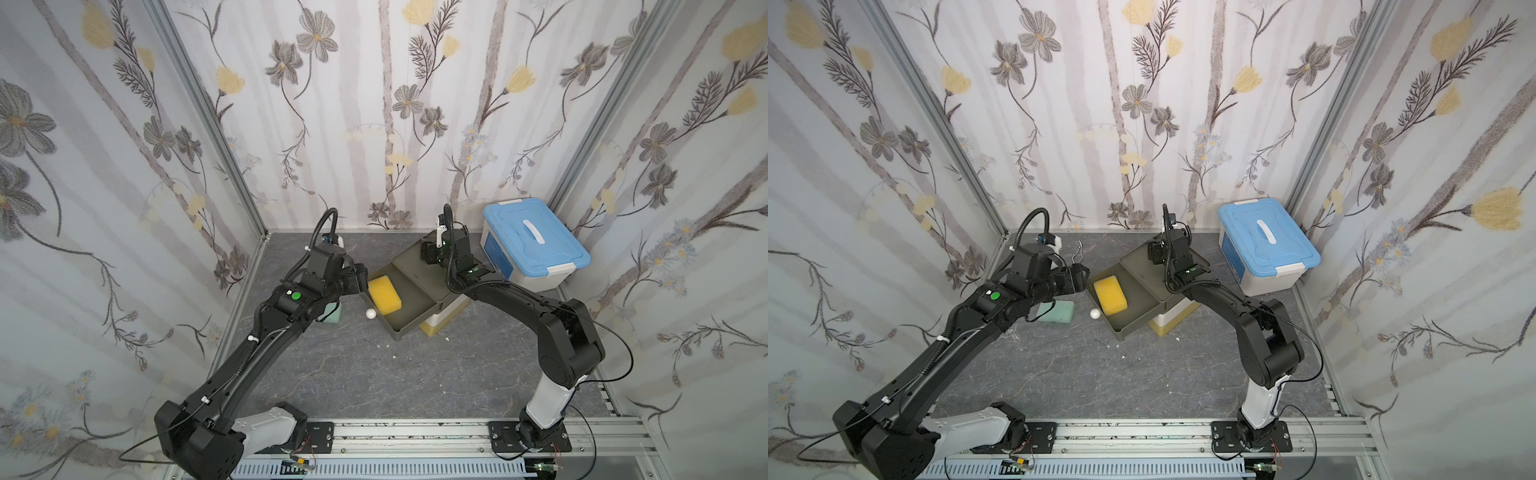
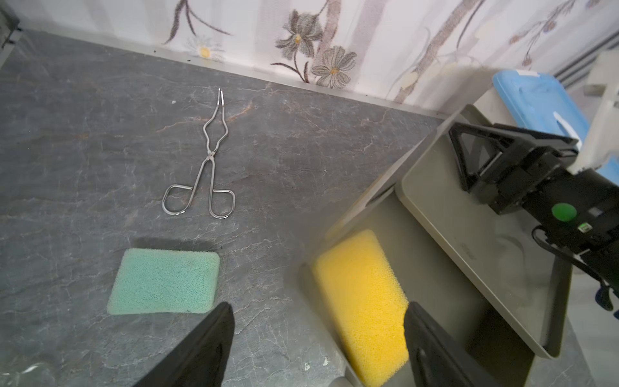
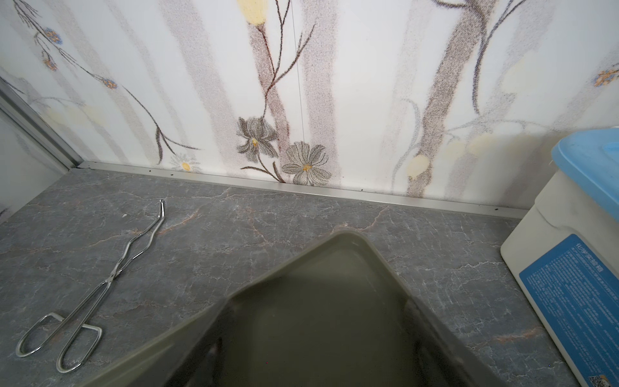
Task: Take the sponge out of the drawer
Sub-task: Pick up the sponge from the drawer.
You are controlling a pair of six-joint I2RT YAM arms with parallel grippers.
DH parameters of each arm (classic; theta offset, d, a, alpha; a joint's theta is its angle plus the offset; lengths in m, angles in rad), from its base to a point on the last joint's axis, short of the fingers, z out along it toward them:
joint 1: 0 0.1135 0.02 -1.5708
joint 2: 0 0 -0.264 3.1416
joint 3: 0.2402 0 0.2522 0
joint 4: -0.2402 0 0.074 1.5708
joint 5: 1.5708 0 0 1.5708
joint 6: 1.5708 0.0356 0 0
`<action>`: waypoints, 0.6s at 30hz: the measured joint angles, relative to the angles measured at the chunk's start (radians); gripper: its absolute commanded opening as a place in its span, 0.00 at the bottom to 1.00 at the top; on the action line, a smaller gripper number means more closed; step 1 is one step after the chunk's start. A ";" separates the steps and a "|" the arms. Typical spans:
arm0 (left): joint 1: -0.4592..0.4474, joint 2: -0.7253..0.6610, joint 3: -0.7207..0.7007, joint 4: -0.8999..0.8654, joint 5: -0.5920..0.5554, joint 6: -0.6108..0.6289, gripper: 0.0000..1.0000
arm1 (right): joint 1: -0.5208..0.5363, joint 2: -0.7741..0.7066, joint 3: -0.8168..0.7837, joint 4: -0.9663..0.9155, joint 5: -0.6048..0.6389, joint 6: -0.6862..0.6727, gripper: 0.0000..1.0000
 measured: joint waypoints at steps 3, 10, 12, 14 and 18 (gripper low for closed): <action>-0.061 0.064 0.068 -0.074 -0.018 0.040 0.78 | 0.000 -0.006 -0.013 0.010 0.000 -0.001 0.80; -0.164 0.228 0.204 -0.199 -0.032 0.113 0.73 | 0.000 -0.006 -0.023 0.031 0.004 -0.007 0.80; -0.193 0.275 0.241 -0.224 -0.037 0.139 0.71 | 0.000 -0.006 -0.023 0.032 0.004 -0.007 0.80; -0.211 0.304 0.262 -0.240 -0.038 0.164 0.70 | 0.000 -0.006 -0.023 0.032 0.004 -0.007 0.80; -0.234 0.331 0.280 -0.256 -0.032 0.229 0.53 | 0.000 -0.005 -0.024 0.034 0.005 -0.007 0.80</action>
